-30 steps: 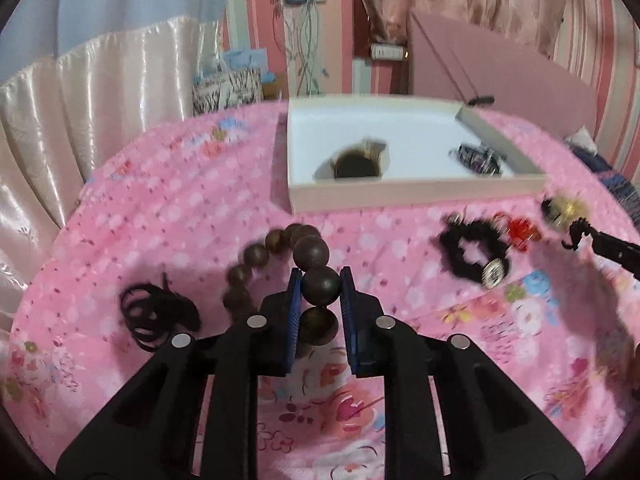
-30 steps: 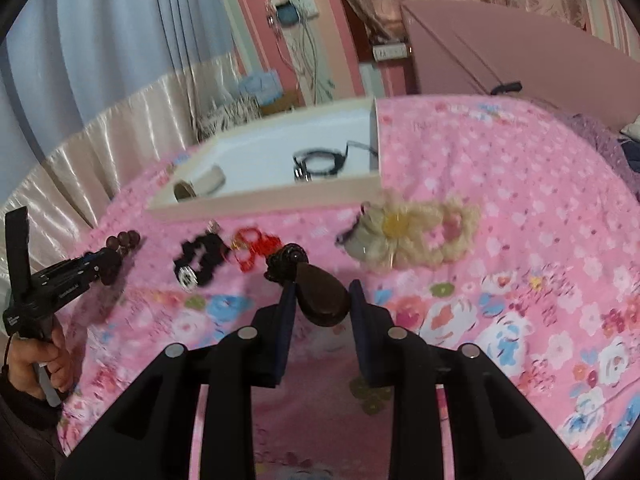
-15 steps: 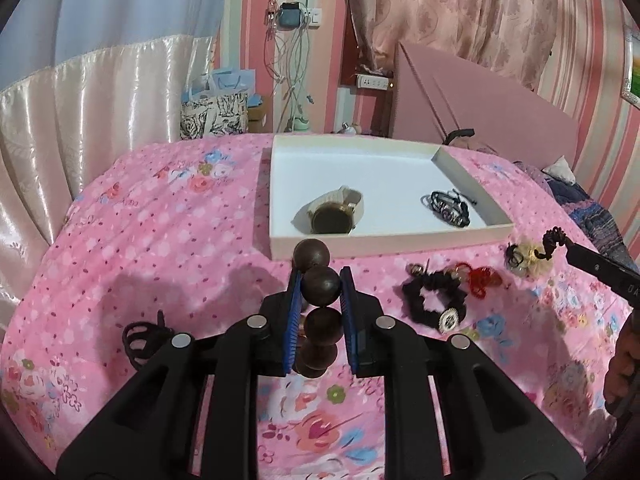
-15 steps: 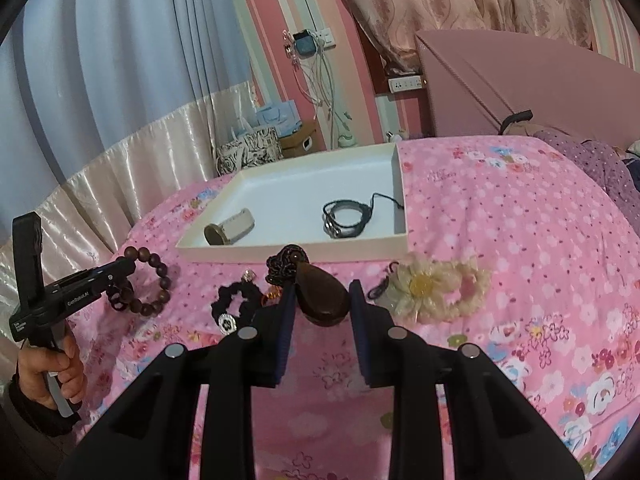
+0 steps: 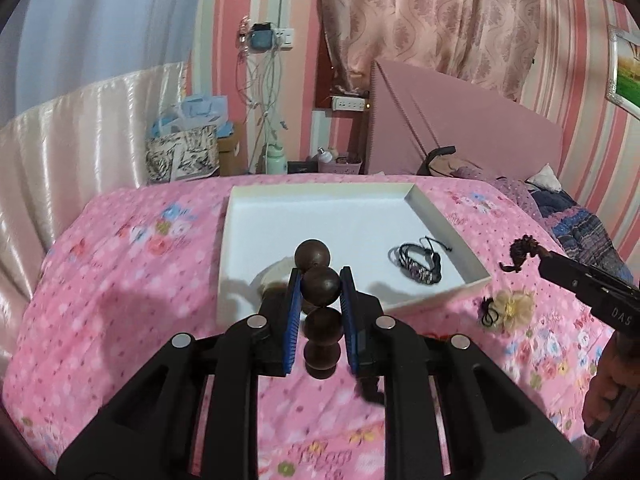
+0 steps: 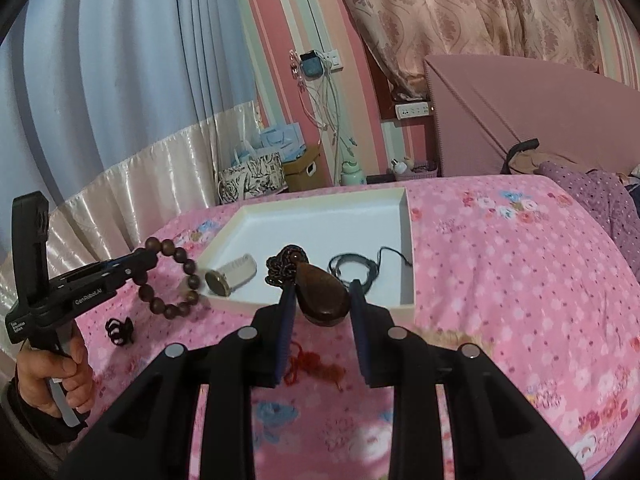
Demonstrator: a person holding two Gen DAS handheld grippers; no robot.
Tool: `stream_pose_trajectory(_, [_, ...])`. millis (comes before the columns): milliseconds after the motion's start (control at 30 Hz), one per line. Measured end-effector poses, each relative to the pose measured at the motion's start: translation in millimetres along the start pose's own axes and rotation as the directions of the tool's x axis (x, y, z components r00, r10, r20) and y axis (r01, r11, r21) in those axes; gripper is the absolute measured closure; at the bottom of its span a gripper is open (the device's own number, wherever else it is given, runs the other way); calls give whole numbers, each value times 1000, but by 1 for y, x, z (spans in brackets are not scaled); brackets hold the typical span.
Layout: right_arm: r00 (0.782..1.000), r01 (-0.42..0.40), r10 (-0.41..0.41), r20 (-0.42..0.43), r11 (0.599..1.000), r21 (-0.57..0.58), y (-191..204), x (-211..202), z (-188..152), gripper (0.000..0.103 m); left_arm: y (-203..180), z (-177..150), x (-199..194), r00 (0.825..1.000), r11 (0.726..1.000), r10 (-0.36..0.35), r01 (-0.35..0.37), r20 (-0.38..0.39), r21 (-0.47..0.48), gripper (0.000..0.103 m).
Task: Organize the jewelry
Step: 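Carry the bead bracelet with the left tool while the right tool carries the pendant over the tray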
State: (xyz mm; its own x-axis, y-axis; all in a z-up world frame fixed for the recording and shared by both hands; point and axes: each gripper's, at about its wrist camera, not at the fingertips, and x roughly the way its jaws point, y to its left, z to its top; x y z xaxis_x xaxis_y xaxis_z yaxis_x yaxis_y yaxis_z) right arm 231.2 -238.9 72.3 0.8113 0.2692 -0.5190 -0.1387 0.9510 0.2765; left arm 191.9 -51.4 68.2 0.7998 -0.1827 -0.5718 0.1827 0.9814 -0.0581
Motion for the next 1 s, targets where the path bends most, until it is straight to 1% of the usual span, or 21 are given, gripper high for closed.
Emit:
stream_pose_trajectory(133, [1000, -7, 7, -6, 1000, -6, 4, 18, 10, 76, -2, 15, 13, 1000, 1000, 3, -3, 0, -2, 86])
stream_pose_trajectory(300, [1000, -16, 16, -14, 1000, -18, 11, 40, 22, 76, 4, 25, 30, 1000, 1000, 5, -5, -11, -6, 86])
stream_pose_trajectory(467, [1000, -12, 11, -20, 1000, -25, 16, 67, 35, 76, 13, 35, 53, 999, 1000, 26, -26, -23, 2, 86])
stream_pose_trajectory(633, [1000, 3, -3, -26, 1000, -16, 16, 98, 52, 76, 25, 48, 75, 999, 999, 28, -28, -25, -25, 86])
stream_pose_trajectory(700, [999, 7, -8, -43, 1000, -13, 16, 113, 58, 76, 30, 52, 87, 999, 999, 16, -18, -32, -45, 86])
stream_pose_trajectory(767, [998, 4, -5, -69, 1000, -8, 15, 130, 61, 76, 36, 55, 101, 999, 998, 22, -24, -44, -59, 86])
stream_pose_trajectory(833, [996, 20, -21, -82, 1000, -14, 15, 142, 61, 76, 41, 55, 112, 998, 997, 21, -25, -52, -72, 86])
stream_pose_trajectory(900, [995, 40, -41, -92, 999, -13, 13, 155, 59, 76, 46, 54, 123, 998, 996, 26, -31, -52, -83, 86])
stream_pose_trajectory(1000, [992, 48, -50, -113, 999, -21, 14, 170, 55, 76, 51, 54, 134, 998, 995, 31, -35, -48, -89, 86])
